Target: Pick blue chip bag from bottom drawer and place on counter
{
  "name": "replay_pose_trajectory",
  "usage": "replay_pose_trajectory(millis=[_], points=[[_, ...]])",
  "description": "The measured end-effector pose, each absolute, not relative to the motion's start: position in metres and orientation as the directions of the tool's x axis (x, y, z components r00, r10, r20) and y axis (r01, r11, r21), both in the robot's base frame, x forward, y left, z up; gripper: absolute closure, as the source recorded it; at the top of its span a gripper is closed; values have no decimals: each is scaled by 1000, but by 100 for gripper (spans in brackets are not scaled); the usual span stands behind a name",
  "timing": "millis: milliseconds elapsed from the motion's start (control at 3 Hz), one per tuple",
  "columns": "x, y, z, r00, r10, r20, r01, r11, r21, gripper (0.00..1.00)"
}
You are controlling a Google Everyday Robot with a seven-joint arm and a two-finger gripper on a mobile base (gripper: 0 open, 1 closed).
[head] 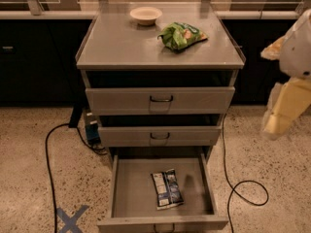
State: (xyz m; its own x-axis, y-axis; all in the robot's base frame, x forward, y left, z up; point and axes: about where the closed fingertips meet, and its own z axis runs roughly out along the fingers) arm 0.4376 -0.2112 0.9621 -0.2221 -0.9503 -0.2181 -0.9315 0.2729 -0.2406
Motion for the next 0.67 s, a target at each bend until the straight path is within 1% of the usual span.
replay_pose_trajectory(millis=[333,667], points=[[436,-184,900,-202,-943,-263,-942,261,-212,0],[438,-158,810,-190,-937,-292,-959,241,-149,0]])
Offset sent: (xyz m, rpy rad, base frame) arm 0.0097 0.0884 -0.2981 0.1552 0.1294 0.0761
